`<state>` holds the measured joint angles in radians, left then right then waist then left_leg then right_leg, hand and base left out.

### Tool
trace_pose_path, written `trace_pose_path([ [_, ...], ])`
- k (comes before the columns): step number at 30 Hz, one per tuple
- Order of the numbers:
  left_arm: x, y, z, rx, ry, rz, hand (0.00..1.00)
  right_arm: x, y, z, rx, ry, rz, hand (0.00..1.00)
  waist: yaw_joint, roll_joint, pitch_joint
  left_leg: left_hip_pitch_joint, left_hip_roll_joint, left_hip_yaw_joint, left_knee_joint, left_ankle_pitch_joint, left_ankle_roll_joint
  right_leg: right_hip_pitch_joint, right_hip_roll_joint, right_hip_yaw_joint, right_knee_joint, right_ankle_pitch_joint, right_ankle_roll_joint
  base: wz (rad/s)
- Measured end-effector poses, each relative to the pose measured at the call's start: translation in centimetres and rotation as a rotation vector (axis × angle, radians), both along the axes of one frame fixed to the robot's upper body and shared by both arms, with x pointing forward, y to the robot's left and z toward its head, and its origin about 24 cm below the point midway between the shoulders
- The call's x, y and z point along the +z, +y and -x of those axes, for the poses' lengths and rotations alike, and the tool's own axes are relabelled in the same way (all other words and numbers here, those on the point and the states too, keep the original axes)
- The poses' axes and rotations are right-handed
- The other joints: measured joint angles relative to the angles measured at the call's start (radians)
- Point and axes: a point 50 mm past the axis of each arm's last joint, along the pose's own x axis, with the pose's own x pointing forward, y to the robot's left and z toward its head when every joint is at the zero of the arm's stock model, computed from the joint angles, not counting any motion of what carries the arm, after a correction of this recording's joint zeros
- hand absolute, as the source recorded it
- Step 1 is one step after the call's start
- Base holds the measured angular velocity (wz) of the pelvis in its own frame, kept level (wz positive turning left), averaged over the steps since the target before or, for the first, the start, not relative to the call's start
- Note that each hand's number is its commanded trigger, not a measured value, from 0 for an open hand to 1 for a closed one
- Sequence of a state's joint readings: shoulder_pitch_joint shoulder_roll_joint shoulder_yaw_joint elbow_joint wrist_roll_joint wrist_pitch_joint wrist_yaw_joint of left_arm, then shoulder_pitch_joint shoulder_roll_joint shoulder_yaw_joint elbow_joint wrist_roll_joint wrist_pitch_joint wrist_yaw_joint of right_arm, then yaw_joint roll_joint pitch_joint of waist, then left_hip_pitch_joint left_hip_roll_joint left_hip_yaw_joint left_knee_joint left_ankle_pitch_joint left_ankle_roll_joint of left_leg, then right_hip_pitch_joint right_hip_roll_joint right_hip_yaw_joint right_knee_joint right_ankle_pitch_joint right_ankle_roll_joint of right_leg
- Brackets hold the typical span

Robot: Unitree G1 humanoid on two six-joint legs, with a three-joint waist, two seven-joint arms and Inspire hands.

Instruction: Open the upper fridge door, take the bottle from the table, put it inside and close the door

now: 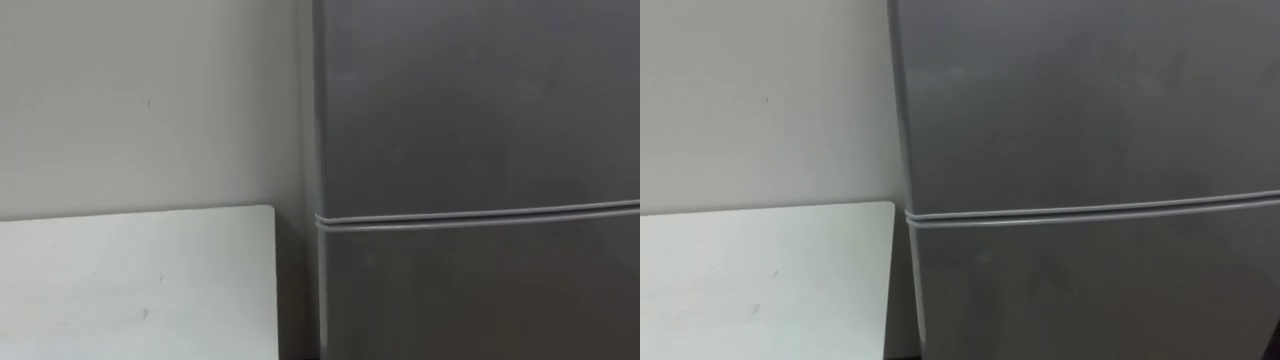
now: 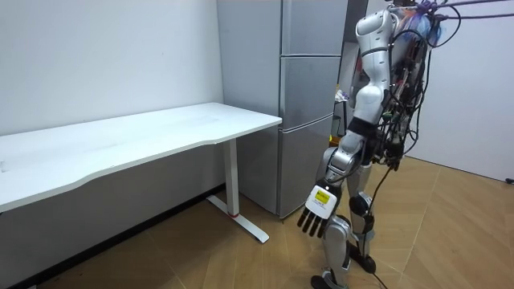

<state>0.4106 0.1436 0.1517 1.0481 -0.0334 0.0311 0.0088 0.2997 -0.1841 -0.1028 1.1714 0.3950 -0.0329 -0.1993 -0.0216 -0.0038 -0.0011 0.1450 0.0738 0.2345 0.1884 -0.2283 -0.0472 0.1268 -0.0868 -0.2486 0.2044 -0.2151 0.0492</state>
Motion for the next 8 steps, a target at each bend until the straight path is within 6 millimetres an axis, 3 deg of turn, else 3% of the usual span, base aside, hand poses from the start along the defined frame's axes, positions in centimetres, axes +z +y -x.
trace_pose_path([
  [8, -0.6, -1.5, -0.6, -0.066, 0.048, 0.071, 0.00, -0.9, 2.3, -2.1, 0.080, -0.075, -0.236, 0.00, 0.001, 0.010, 0.0012, -0.010, 0.001, -0.011, 0.010, 0.000, 0.000, 0.002, 0.000, -0.009, -0.002, 0.000, 0.000, 0.03],
])
